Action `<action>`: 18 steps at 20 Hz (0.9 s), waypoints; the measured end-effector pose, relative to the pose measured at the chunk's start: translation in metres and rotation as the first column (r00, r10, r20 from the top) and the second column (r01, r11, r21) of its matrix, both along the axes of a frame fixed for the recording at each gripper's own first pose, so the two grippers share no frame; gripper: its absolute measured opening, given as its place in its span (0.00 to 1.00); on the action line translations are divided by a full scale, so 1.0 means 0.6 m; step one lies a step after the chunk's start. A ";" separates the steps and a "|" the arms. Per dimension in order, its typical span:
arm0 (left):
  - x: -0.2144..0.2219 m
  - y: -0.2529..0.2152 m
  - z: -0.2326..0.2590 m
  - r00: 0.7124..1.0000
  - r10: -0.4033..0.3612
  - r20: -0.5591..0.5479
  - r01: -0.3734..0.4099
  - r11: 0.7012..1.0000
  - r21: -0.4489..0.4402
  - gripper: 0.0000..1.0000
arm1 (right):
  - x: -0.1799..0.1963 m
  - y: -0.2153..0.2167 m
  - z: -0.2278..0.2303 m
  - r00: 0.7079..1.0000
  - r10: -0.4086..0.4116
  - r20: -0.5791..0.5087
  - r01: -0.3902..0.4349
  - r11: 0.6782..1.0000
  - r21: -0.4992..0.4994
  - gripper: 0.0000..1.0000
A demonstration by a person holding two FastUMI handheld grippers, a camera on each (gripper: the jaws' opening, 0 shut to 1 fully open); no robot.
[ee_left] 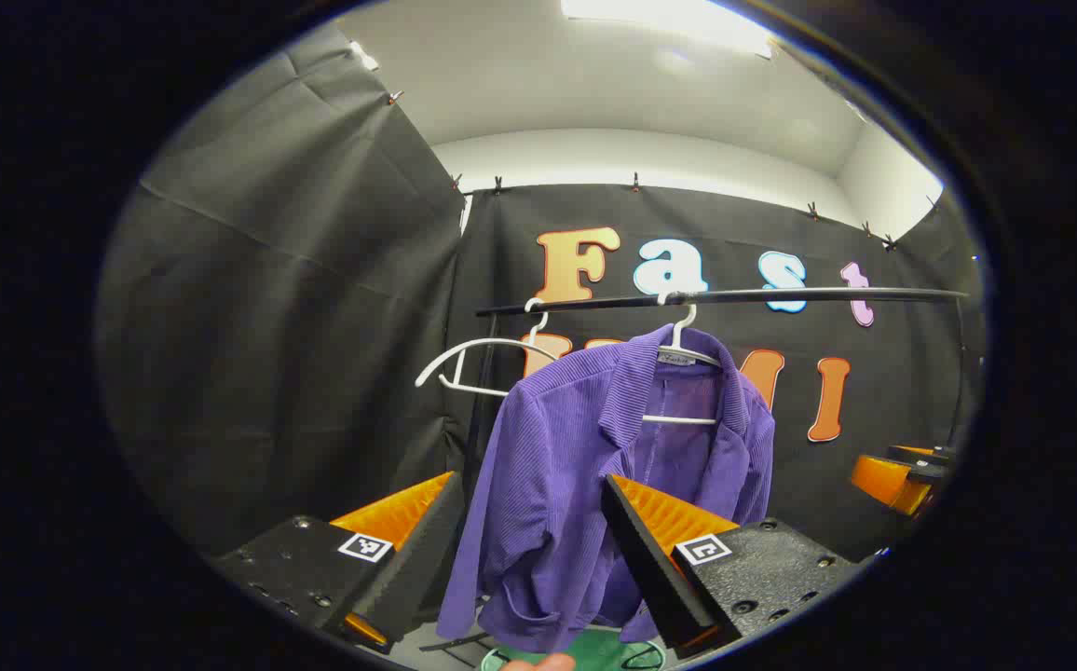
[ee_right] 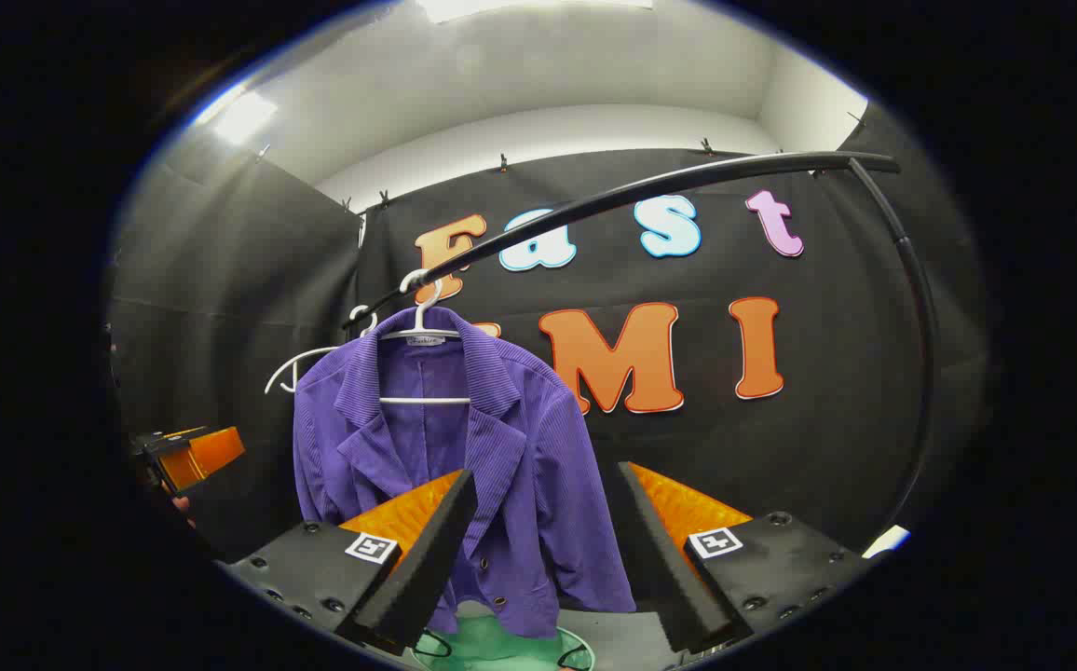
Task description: Grasp the clothes on the hanger with both hands and then place them into the laundry hamper below.
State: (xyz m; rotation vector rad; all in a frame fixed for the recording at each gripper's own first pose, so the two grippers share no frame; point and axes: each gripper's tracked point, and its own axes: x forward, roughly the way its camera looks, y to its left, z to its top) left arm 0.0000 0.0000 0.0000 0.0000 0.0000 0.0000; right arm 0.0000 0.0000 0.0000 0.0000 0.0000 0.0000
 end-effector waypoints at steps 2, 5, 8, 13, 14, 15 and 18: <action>0.000 0.001 0.000 1.000 0.003 0.005 -0.003 1.000 -0.003 0.92 | 0.005 -0.002 -0.004 1.000 -0.001 -0.002 0.001 1.000 -0.001 0.94; 0.001 0.004 -0.001 1.000 0.019 0.004 -0.019 1.000 -0.007 0.92 | 0.005 -0.002 -0.005 1.000 0.011 -0.005 -0.011 1.000 -0.001 0.94; 0.002 0.007 -0.003 0.999 0.035 0.005 -0.034 0.999 -0.010 0.92 | 0.010 -0.004 -0.005 1.000 0.012 0.000 -0.012 1.000 -0.007 0.94; 0.000 0.011 -0.007 0.999 0.054 -0.003 -0.054 0.998 -0.009 0.95 | 0.017 -0.005 -0.014 1.000 0.022 -0.012 -0.022 1.000 -0.001 0.94; 0.000 0.011 -0.008 0.998 0.056 -0.004 -0.056 0.998 -0.009 0.92 | 0.018 -0.004 -0.016 1.000 0.023 -0.014 -0.023 1.000 0.000 0.94; 0.000 0.011 -0.008 0.998 0.056 -0.005 -0.056 0.998 -0.007 0.92 | 0.021 -0.005 -0.018 1.000 0.022 -0.018 -0.022 1.000 0.000 0.94; 0.001 0.010 -0.008 0.998 0.056 -0.008 -0.056 0.998 0.001 0.92 | 0.031 -0.011 -0.024 0.999 0.017 -0.028 -0.017 1.000 0.001 0.98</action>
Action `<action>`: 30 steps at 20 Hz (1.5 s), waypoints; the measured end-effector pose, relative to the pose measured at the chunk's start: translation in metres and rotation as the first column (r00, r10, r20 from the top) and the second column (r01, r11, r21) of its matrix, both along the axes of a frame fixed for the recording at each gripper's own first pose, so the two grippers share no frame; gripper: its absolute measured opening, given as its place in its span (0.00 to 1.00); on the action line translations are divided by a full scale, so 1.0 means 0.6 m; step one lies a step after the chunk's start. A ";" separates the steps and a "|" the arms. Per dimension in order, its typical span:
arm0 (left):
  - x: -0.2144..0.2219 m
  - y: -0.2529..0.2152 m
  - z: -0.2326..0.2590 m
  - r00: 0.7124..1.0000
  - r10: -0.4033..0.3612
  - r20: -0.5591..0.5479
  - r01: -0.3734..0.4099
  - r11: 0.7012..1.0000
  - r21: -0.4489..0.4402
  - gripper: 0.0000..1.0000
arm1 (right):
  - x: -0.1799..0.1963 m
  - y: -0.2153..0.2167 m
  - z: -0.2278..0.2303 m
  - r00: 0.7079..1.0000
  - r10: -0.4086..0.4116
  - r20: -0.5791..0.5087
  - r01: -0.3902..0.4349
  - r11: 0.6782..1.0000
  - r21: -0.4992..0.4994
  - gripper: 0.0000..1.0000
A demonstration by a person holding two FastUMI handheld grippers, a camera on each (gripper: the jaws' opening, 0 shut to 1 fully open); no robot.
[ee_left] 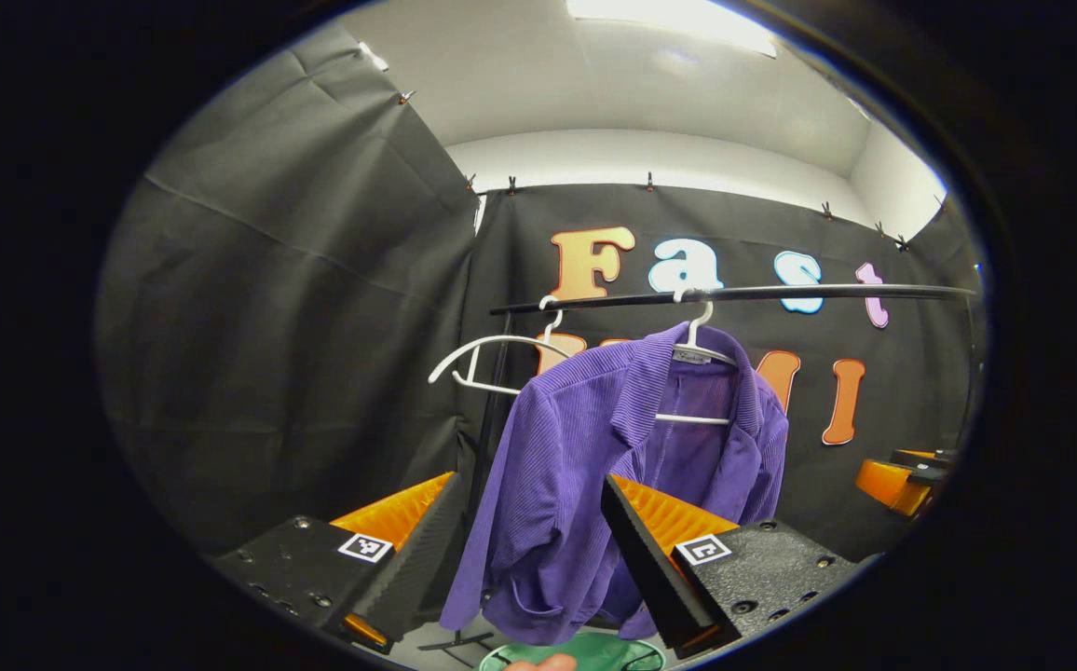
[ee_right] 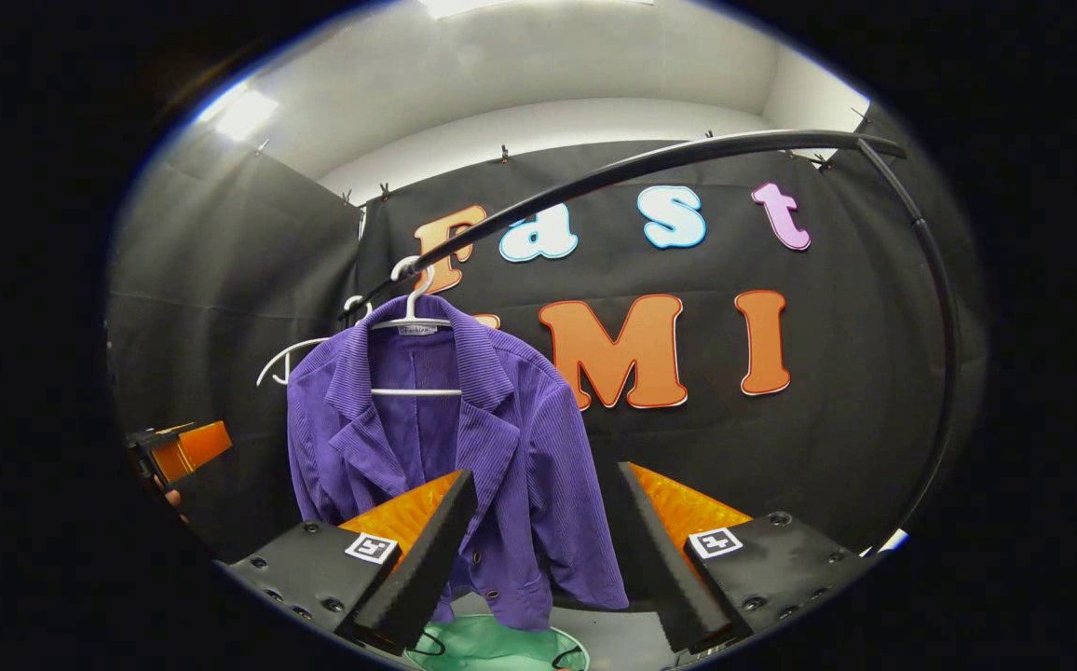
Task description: Grasp the clothes on the hanger with both hands and then place them into the laundry hamper below.
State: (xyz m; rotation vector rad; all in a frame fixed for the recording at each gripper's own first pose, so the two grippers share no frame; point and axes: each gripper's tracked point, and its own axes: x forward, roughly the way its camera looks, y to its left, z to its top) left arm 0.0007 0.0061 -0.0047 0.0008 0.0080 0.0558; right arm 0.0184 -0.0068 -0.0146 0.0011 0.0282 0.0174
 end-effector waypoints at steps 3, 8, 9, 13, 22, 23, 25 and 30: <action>0.004 -0.004 0.003 1.000 -0.005 -0.001 0.005 1.000 0.019 0.92 | 0.022 0.002 -0.007 1.000 0.005 -0.009 -0.005 1.000 0.005 0.94; 0.005 -0.010 0.015 1.000 -0.021 0.014 0.020 0.998 0.062 0.92 | 0.085 0.047 -0.044 0.996 0.079 -0.038 -0.077 0.996 0.050 0.94; 0.003 -0.010 0.012 1.000 -0.023 0.011 0.023 0.998 0.058 0.92 | 0.106 0.062 -0.054 0.994 0.099 -0.045 -0.096 0.994 0.059 0.94; -0.012 -0.004 0.006 1.000 -0.007 -0.011 0.007 0.999 0.041 0.95 | 0.188 0.095 -0.110 0.987 0.117 -0.108 -0.108 0.991 0.084 0.94; -0.063 0.046 -0.025 0.995 0.072 -0.068 -0.071 0.997 0.024 0.92 | 0.329 0.103 -0.207 0.978 0.072 -0.193 -0.060 0.996 0.069 0.76; -0.066 0.053 -0.028 0.994 0.084 -0.071 -0.082 0.996 0.030 0.92 | 0.324 0.089 -0.200 0.981 0.056 -0.185 -0.041 0.996 0.084 0.59; -0.063 0.056 -0.036 0.993 0.089 -0.081 -0.087 0.996 0.024 0.92 | 0.311 0.061 -0.180 0.987 0.024 -0.157 -0.009 0.996 0.094 0.24; 0.007 -0.035 -0.061 0.993 -0.072 -0.094 0.067 0.996 -0.059 0.96 | 0.251 0.045 -0.135 0.988 0.099 -0.117 -0.083 0.987 0.136 0.05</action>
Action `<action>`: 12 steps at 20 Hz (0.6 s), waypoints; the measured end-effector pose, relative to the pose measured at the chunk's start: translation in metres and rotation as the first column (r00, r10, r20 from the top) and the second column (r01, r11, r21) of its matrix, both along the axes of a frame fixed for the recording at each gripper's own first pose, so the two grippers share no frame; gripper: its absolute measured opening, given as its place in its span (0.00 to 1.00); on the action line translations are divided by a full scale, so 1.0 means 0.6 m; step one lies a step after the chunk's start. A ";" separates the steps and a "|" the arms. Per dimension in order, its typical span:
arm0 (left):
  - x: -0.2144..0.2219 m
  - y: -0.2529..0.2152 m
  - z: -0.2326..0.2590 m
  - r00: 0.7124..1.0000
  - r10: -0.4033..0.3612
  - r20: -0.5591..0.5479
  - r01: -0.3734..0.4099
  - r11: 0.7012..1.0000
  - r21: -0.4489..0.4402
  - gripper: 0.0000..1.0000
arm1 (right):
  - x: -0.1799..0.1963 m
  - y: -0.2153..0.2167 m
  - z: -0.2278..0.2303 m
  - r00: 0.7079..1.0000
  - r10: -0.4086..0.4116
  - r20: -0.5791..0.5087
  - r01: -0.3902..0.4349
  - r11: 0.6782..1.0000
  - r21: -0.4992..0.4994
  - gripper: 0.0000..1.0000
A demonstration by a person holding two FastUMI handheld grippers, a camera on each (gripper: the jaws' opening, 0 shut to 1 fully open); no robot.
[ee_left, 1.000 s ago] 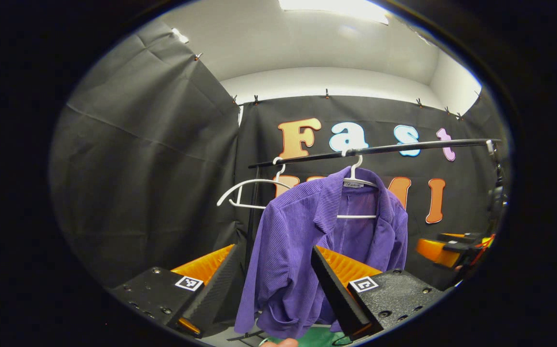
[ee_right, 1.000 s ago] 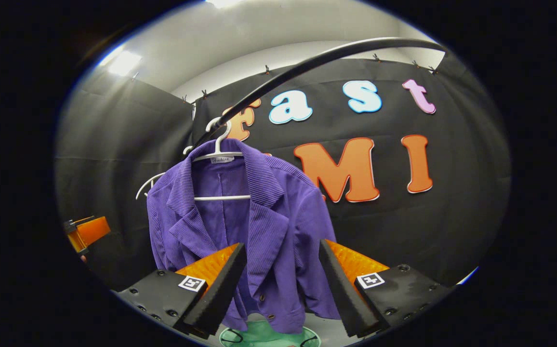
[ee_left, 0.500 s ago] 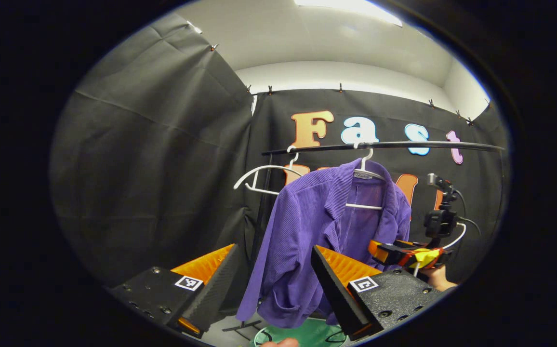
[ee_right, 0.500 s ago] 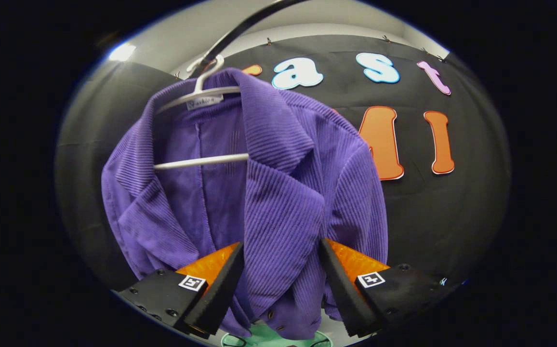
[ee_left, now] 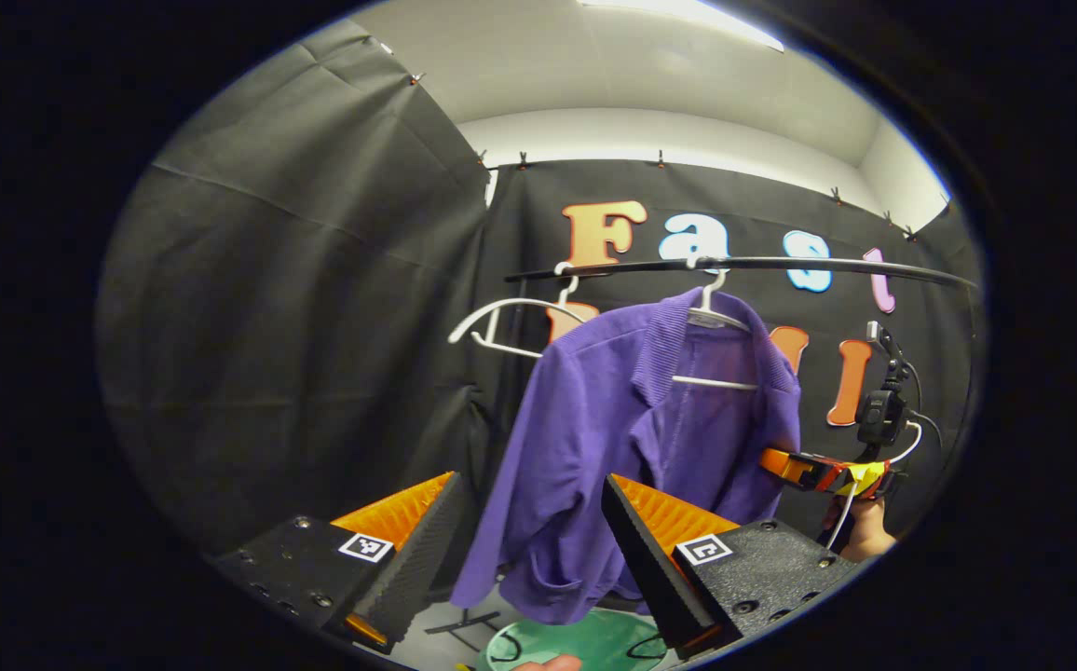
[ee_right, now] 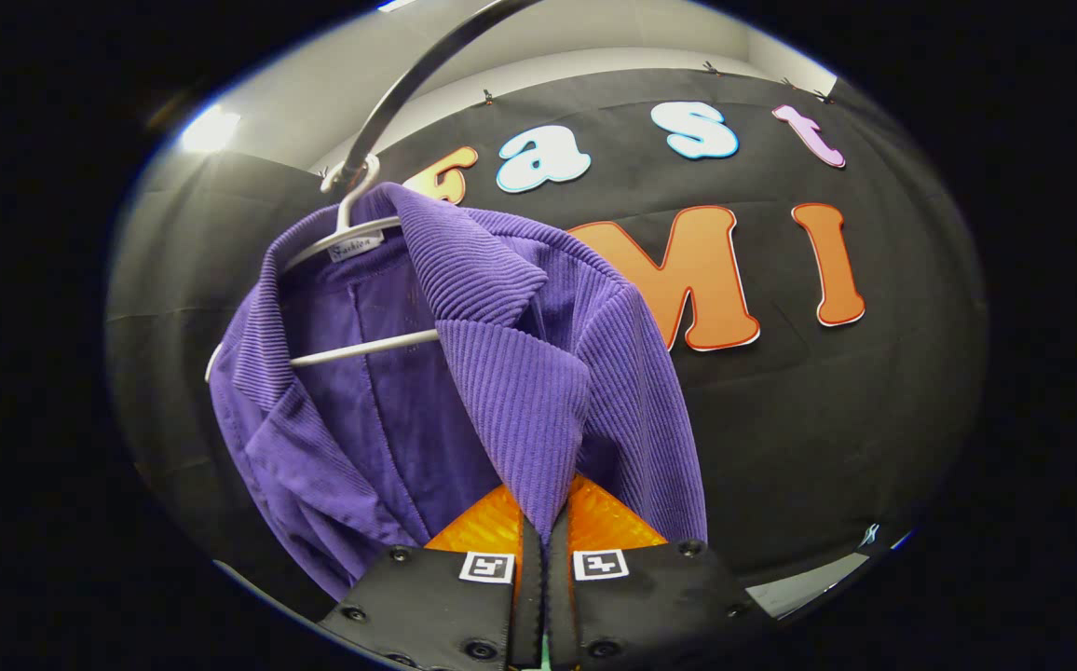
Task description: Grasp the clothes on the hanger with both hands and then place them into the laundry hamper below.
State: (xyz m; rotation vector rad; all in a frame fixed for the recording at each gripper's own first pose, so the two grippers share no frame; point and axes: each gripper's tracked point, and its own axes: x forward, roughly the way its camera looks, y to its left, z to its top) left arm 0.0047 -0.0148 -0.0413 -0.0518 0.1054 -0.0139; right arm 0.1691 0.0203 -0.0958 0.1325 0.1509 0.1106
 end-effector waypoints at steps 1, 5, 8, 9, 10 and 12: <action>0.022 -0.034 -0.011 0.999 -0.053 -0.005 0.053 0.998 -0.033 0.93 | -0.007 -0.003 0.013 1.000 -0.002 0.015 0.002 1.000 -0.011 0.05; 0.112 -0.141 -0.050 0.986 -0.167 -0.014 0.164 0.978 -0.126 0.92 | -0.046 -0.019 0.067 0.997 0.001 0.079 0.004 0.998 -0.061 0.10; 0.190 -0.157 -0.110 0.996 -0.076 -0.054 0.069 0.990 -0.124 0.92 | -0.069 -0.028 0.096 0.993 0.016 0.113 -0.007 0.997 -0.076 0.10; 0.208 -0.158 -0.131 0.997 -0.043 -0.066 0.036 0.994 -0.107 0.92 | -0.072 -0.029 0.103 0.992 0.021 0.123 -0.011 0.997 -0.080 0.10; 0.221 -0.165 -0.152 0.996 -0.030 -0.083 0.022 0.995 -0.098 0.96 | -0.073 -0.031 0.108 0.991 0.027 0.128 -0.016 0.996 -0.084 0.10; 0.246 -0.160 -0.180 0.996 0.037 -0.085 -0.041 0.998 -0.056 0.95 | -0.082 -0.029 0.117 0.990 0.045 0.134 -0.034 0.996 -0.079 0.10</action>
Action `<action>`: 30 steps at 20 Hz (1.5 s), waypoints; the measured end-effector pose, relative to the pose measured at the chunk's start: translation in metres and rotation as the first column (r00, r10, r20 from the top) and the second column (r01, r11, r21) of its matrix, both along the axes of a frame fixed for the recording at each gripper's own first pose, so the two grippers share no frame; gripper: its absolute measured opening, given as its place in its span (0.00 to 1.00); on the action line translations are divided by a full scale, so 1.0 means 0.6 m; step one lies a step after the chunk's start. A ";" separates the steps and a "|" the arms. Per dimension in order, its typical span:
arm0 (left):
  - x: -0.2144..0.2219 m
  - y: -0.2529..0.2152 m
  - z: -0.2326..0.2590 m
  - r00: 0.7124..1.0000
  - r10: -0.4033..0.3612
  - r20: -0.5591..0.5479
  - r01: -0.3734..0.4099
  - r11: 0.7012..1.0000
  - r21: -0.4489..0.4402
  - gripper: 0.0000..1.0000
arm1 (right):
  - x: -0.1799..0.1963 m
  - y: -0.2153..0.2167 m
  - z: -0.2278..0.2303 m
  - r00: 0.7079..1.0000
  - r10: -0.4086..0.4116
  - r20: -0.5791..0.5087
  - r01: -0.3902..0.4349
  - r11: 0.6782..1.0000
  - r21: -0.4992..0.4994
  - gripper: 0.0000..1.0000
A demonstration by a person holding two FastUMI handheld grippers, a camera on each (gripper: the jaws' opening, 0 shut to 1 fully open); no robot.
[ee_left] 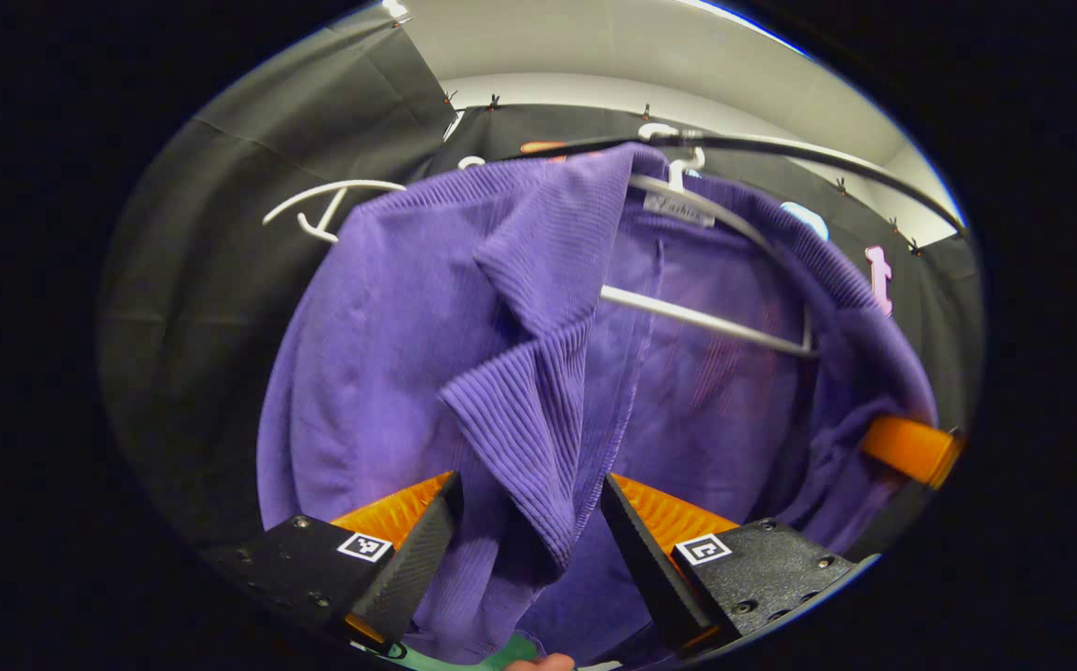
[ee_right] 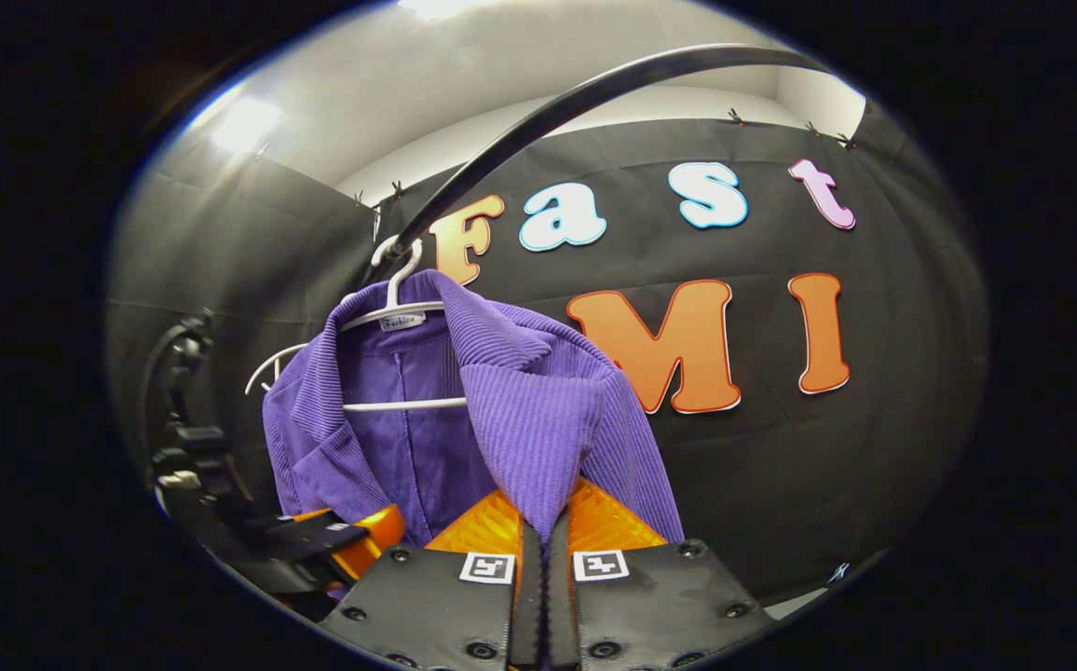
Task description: Grasp the clothes on the hanger with both hands and then place them into the laundry hamper below.
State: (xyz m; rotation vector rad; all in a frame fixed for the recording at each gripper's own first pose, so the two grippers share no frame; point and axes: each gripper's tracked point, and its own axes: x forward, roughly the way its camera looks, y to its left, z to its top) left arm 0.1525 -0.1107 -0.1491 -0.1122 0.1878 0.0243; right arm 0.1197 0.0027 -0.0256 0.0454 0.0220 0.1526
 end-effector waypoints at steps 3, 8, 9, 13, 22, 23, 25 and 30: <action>0.046 0.032 -0.005 0.994 0.100 0.041 -0.104 0.989 0.103 0.92 | -0.010 -0.001 0.011 1.000 0.019 0.010 -0.019 1.000 -0.002 0.14; 0.045 0.041 0.001 0.999 -0.037 0.028 0.034 0.994 0.102 0.35 | -0.018 -0.010 0.024 0.999 0.008 0.041 -0.007 1.000 -0.018 0.10; 0.031 0.050 0.007 0.998 -0.059 0.029 0.055 0.990 0.130 0.21 | -0.016 -0.016 0.030 0.998 -0.012 0.065 0.014 0.999 -0.029 0.10; -0.014 0.123 0.100 0.990 -0.034 0.137 -0.003 0.964 0.265 0.06 | -0.014 -0.046 0.052 0.977 -0.126 0.175 0.150 0.980 -0.130 0.10; 0.014 0.263 0.341 0.942 0.120 0.313 -0.179 0.970 0.167 0.08 | 0.015 -0.123 0.128 0.913 -0.314 0.258 0.350 0.931 -0.107 0.10; 0.023 0.268 0.364 0.937 0.119 0.328 -0.178 0.972 0.156 0.08 | 0.022 -0.128 0.132 0.910 -0.322 0.261 0.356 0.930 -0.094 0.10; 0.046 0.279 0.388 0.935 0.109 0.338 -0.170 0.973 0.156 0.07 | 0.044 -0.141 0.141 0.896 -0.343 0.282 0.379 0.922 -0.081 0.05; 0.127 0.298 0.385 0.953 0.098 0.286 -0.135 0.985 0.112 0.07 | 0.116 -0.168 0.137 0.887 -0.382 0.259 0.399 0.917 -0.014 0.10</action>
